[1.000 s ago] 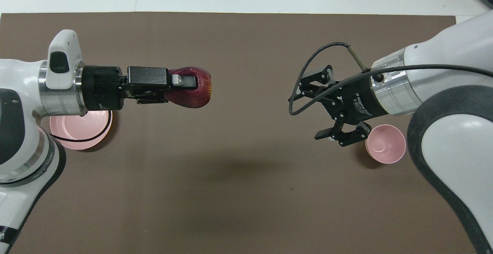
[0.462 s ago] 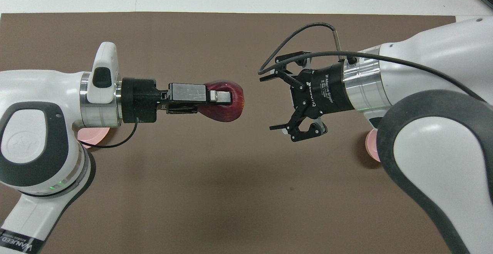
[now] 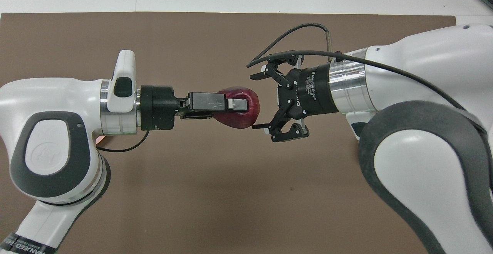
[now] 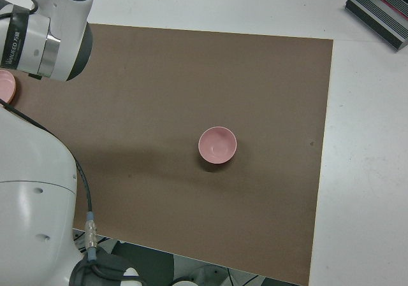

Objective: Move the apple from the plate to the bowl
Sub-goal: 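Bring the apple toward the right gripper and close the right gripper on it, then open the left gripper while the right gripper pulls the apple away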

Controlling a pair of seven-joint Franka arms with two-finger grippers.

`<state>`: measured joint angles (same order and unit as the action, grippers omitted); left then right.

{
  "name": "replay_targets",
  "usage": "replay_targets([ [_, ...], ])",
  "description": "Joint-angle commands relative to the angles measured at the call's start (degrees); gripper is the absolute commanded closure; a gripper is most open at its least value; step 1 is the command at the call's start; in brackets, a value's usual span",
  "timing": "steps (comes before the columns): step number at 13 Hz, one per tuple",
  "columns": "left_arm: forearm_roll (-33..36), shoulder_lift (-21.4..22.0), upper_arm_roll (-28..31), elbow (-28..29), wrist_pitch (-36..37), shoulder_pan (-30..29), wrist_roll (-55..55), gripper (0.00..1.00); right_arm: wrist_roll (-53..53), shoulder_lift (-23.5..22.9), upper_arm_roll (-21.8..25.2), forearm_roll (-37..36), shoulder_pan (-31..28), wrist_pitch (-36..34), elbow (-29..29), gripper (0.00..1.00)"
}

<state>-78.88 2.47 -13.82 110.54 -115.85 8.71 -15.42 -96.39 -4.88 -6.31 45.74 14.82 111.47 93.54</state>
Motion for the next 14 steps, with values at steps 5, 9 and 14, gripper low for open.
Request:
replay_targets([
  [5, -1.2, 2.1, 0.6, 1.9, -1.0, 1.8, -0.7, 1.0, -2.4, 0.7, 0.0, -1.1, 1.9, 2.5, 1.1, 0.16],
  [9, -1.1, 2.1, 0.6, 1.9, -0.8, 1.8, -0.6, 1.0, -2.0, 0.5, 0.0, -2.6, 2.8, 2.6, 0.5, 1.0],
  [14, -0.8, 2.0, 0.6, 1.6, -0.7, 2.1, 2.5, 0.65, -0.9, 0.4, 0.0, -2.8, 2.8, 2.6, 0.3, 1.0],
])
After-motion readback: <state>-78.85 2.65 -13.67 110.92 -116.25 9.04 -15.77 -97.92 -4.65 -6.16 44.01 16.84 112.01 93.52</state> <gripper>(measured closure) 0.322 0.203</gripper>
